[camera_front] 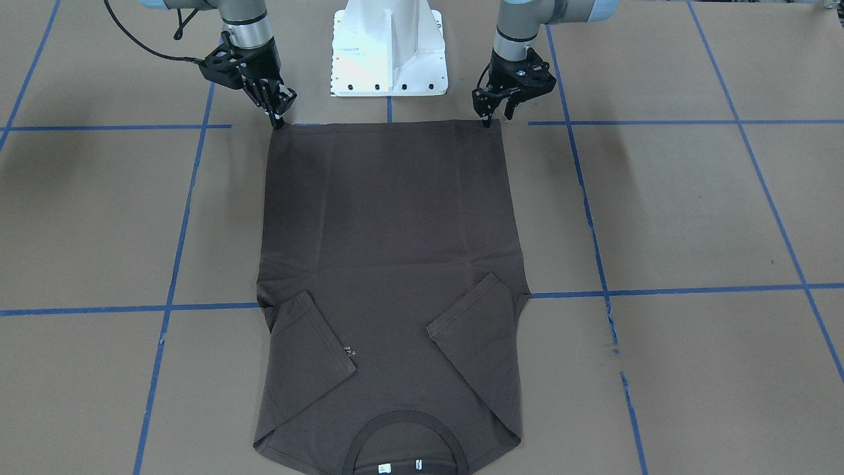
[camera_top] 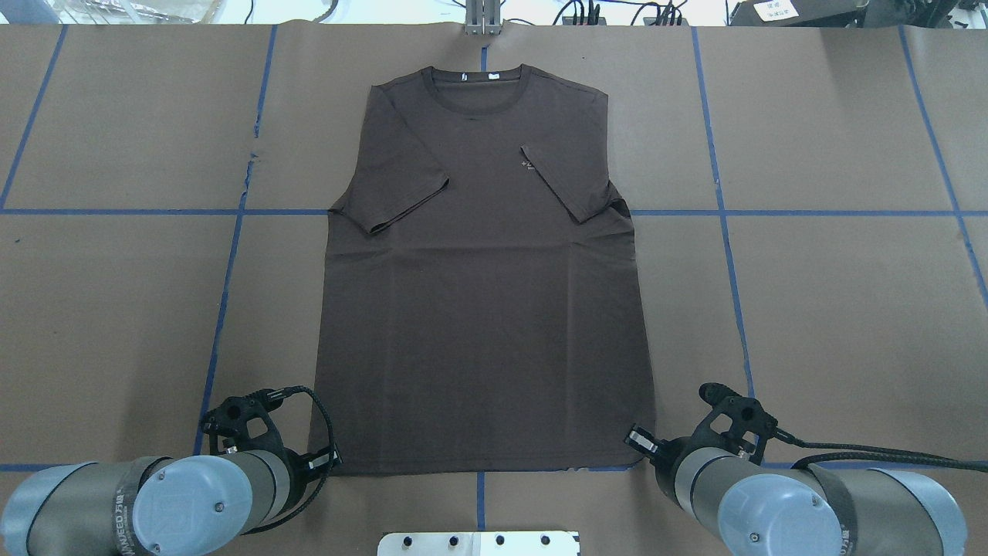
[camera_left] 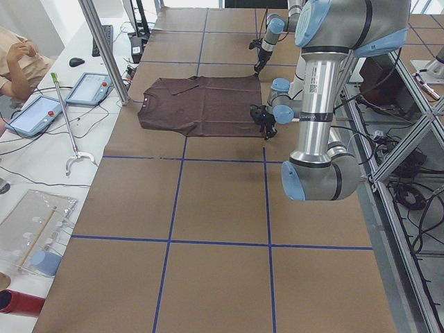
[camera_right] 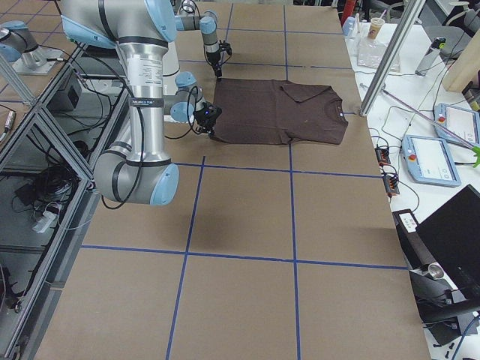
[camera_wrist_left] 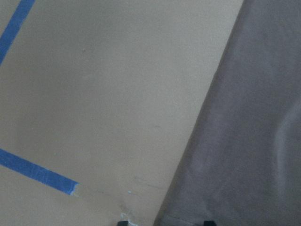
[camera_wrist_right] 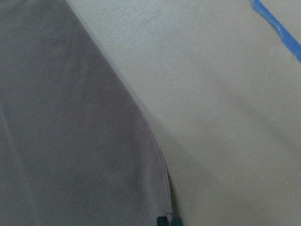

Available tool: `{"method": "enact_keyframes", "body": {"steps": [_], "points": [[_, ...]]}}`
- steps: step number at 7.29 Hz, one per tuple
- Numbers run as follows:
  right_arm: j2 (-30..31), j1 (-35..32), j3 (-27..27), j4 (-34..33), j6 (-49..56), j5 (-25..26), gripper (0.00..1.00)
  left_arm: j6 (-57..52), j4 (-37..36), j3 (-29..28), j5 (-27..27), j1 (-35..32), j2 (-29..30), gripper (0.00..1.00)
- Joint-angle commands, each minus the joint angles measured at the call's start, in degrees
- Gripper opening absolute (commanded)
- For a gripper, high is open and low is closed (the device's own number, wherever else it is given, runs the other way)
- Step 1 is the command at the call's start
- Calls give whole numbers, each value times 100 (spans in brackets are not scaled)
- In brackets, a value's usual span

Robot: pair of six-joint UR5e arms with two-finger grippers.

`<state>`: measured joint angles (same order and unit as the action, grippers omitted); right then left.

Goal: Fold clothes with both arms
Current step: 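Grasp both hem corners with the left and right grippers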

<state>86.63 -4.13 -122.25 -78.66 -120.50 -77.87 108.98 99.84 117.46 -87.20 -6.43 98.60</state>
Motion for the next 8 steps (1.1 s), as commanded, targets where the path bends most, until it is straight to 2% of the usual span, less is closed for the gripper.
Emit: {"method": "enact_keyframes", "body": {"steps": [1,2,6,8], "points": [[11,0,0,0,0,0,0,9,1,-13,1,1,1,7],[11,0,0,0,-9,0,0,9,1,-30,10,-8,1,0],[20,-17,-9,0,0,0,0,0,1,57,-43,-104,28,0],[282,-35,-463,-9,9,-17,0,-53,-26,459,-296,-166,72,0]]}}
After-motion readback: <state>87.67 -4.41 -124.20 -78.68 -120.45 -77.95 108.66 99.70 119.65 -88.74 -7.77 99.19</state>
